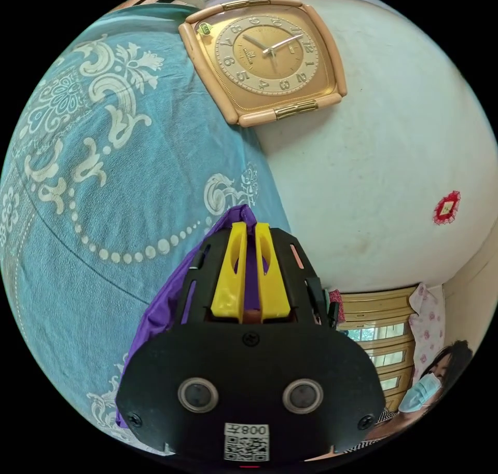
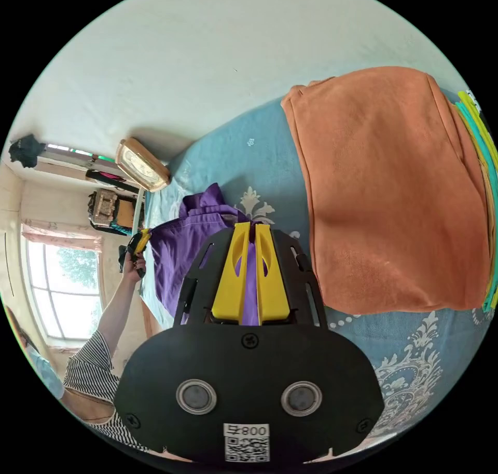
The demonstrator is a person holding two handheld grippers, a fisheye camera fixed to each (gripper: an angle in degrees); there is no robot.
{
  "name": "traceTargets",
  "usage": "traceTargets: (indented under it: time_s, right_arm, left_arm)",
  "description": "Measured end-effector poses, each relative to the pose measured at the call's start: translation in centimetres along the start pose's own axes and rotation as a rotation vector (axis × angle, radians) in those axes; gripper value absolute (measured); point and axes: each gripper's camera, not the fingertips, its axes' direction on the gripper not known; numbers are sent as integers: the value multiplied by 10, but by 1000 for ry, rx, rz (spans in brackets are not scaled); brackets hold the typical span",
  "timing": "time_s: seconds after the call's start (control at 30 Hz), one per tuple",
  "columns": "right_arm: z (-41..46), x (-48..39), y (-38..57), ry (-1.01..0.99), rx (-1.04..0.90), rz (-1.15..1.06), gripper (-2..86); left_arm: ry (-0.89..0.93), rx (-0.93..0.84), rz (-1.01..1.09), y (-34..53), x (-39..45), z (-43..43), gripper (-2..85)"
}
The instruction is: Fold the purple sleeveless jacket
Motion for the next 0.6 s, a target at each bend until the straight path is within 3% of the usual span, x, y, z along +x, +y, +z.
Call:
traceTargets:
  time_s: [0.47, 0.6]
  right_arm:
    - [52, 17, 39, 87, 133, -61, 20]
    - [78, -7, 69, 52, 129, -162, 13]
  left_arm:
    - [129, 95, 110, -11, -37, 46, 64]
    - [161, -118, 261, 38, -26, 95, 26]
